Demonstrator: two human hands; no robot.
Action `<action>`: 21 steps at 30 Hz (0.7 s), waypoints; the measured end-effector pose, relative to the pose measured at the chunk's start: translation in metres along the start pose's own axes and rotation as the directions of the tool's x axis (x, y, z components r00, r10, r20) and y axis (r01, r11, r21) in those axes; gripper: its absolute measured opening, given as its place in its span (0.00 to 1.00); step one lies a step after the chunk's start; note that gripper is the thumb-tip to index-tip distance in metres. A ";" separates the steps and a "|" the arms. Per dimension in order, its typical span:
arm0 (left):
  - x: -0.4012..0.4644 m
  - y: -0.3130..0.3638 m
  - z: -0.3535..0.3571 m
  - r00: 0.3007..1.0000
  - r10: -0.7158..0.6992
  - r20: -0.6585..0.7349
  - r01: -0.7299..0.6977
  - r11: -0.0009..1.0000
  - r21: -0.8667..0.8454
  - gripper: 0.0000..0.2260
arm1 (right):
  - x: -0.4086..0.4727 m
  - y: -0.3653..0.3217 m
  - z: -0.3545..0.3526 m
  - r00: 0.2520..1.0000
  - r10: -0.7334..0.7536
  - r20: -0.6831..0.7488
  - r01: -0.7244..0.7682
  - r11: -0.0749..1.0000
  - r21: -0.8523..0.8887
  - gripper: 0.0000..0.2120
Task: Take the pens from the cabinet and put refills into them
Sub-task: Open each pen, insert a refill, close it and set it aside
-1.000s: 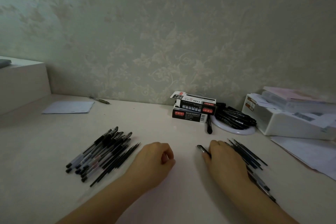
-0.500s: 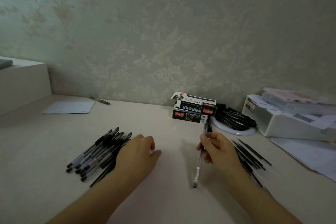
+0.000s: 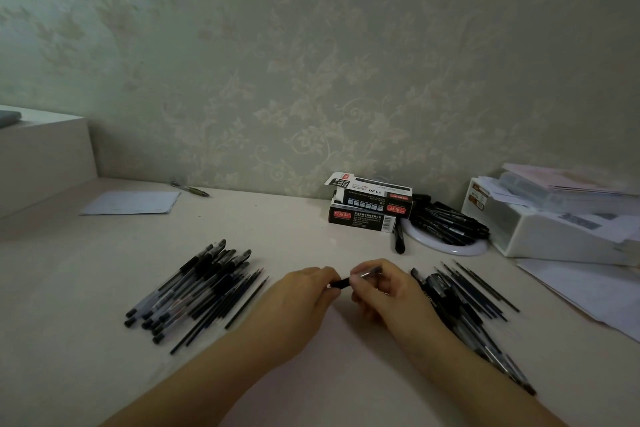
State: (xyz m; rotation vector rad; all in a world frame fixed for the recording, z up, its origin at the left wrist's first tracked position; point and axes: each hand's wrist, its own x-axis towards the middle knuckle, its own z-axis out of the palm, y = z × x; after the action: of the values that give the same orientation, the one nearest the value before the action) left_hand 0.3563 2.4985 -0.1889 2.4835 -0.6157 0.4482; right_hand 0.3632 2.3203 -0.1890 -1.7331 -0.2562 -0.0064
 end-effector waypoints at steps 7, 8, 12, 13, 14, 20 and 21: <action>-0.002 -0.003 0.000 0.998 0.061 -0.004 -0.061 0.998 -0.029 0.06 | 0.001 0.003 -0.002 0.999 -0.015 0.052 0.014 1.000 0.024 0.04; -0.002 -0.002 0.000 0.997 0.073 0.004 -0.073 0.997 -0.039 0.04 | 0.001 0.003 -0.002 0.997 -0.019 0.074 0.018 1.000 0.018 0.04; -0.001 0.001 -0.001 0.999 0.038 -0.003 -0.037 0.999 0.034 0.09 | 0.001 0.002 0.000 0.994 -0.030 0.107 0.032 0.999 -0.017 0.07; -0.001 0.002 -0.001 0.999 0.030 -0.014 -0.029 0.996 0.083 0.10 | 0.000 0.002 0.001 0.994 -0.039 0.106 0.041 0.999 -0.013 0.08; -0.001 0.002 -0.002 0.999 0.022 -0.029 -0.018 0.991 0.132 0.12 | 0.000 0.001 0.001 0.994 -0.051 0.102 0.052 0.999 -0.006 0.08; -0.001 0.008 -0.005 0.997 -0.007 -0.071 0.024 0.971 0.239 0.14 | -0.001 -0.003 0.004 0.993 -0.104 0.056 0.101 0.993 0.059 0.09; 0.000 0.009 -0.005 0.997 -0.006 -0.073 0.024 0.967 0.252 0.14 | -0.001 -0.003 0.004 0.994 -0.103 0.047 0.100 0.993 0.069 0.09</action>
State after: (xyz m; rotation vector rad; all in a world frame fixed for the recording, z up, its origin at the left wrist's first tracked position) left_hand 0.3504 2.4948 -0.1813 2.6959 -0.5386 0.6431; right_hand 0.3608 2.3247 -0.1867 -1.6545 -0.3776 -0.0287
